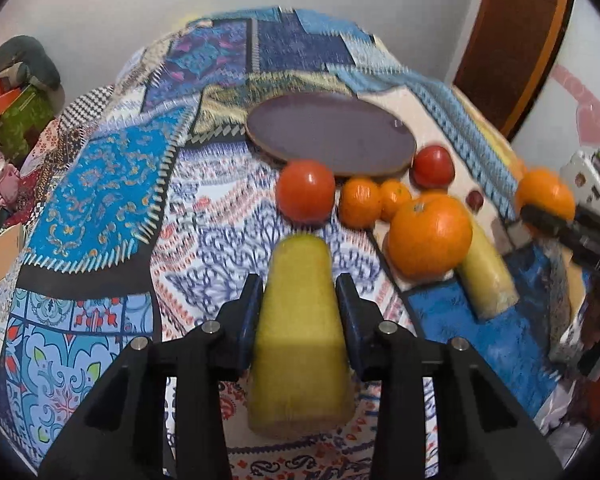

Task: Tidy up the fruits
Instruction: 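Lift and carry the cylinder and orange in both tools over the dark plate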

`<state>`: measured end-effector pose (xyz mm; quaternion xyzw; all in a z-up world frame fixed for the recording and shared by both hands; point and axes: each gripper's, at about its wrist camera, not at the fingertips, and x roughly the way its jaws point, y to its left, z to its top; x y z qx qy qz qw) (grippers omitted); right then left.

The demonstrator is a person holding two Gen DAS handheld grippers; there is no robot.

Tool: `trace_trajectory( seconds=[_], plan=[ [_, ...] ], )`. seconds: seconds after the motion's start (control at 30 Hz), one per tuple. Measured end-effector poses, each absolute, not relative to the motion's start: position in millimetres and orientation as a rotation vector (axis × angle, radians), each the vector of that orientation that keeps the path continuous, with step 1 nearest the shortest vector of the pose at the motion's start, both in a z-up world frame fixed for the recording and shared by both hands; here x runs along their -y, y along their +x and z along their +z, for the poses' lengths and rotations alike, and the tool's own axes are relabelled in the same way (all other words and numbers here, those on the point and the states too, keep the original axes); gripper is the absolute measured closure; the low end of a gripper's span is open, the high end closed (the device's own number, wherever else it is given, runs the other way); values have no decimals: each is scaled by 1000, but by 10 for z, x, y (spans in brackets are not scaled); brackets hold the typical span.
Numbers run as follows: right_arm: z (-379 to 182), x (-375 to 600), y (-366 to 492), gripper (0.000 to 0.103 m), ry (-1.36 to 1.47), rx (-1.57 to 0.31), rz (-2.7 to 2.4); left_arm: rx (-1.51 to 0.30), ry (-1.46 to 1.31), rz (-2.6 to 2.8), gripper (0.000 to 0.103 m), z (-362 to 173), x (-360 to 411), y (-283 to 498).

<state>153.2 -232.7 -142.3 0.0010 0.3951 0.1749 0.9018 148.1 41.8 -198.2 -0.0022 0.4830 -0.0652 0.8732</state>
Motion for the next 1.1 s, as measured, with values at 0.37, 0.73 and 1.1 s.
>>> trace_trajectory(
  seconds=[0.37, 0.73, 1.1],
  plan=[
    [-1480, 2196, 1515, 37, -4, -835, 407, -1132, -10, -205, 62, -2233, -440, 1596],
    [-1334, 2097, 1533, 37, -25, -786, 433, -1132, -19, -156, 66, -2179, -412, 1667],
    [-1154, 1959, 1676, 37, -52, -723, 455, -1028, -14, -155, 66, -1793, -410, 1768]
  ],
)
